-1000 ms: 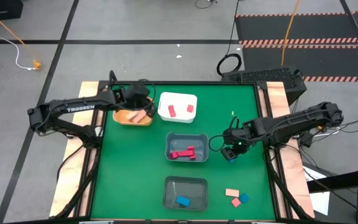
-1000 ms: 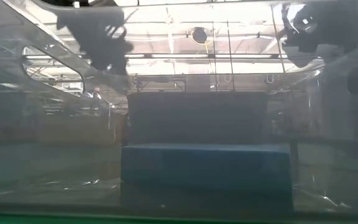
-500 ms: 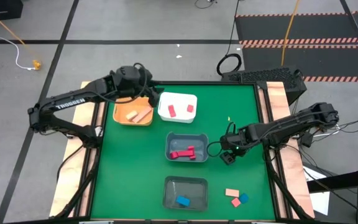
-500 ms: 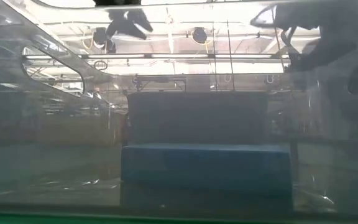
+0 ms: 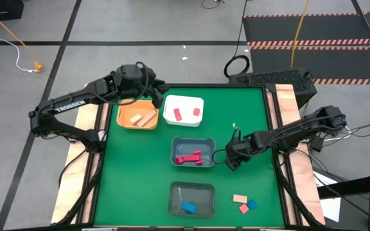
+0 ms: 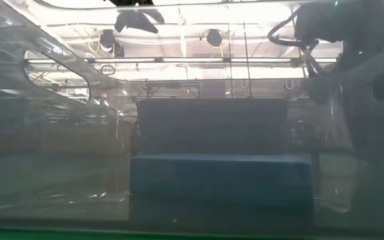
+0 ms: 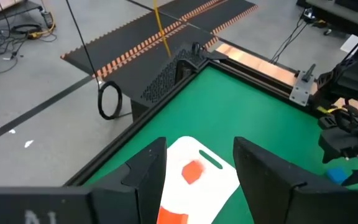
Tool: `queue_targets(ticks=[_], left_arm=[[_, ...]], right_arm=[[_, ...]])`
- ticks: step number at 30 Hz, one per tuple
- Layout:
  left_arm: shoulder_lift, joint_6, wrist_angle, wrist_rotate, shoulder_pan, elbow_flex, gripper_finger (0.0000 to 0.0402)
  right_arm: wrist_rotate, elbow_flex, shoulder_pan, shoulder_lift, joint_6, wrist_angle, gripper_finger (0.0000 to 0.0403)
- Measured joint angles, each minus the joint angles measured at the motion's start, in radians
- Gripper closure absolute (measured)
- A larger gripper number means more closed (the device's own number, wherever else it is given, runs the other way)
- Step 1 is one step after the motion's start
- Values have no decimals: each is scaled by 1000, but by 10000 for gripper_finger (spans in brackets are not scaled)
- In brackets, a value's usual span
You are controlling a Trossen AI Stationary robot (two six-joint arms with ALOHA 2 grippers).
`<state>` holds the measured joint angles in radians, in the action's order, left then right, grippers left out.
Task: Sort & place blocks by color
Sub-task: Put the top blue wooden block into the black bin
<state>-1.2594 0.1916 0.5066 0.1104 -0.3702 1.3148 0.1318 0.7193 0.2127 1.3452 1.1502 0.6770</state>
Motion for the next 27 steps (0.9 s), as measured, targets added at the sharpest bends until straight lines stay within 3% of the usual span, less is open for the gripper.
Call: queue_targets(ticks=[8,11,16,22,27], left_arm=[[0,5,16,2,0,0,215],[0,5,15,2,0,0,215],[0,7,15,2,0,0,215],[0,35,23,-26,0,0,215],[0,53,57,-97,15,0,215]], right_arm=[[1,2,38,75,-11,-16,140],[-1,2,40,81,1,-10,182],[-4,0,40,74,41,-8,290],[5,-1,40,48,42,-21,290],[-5,0,39,-57,34,-56,290]])
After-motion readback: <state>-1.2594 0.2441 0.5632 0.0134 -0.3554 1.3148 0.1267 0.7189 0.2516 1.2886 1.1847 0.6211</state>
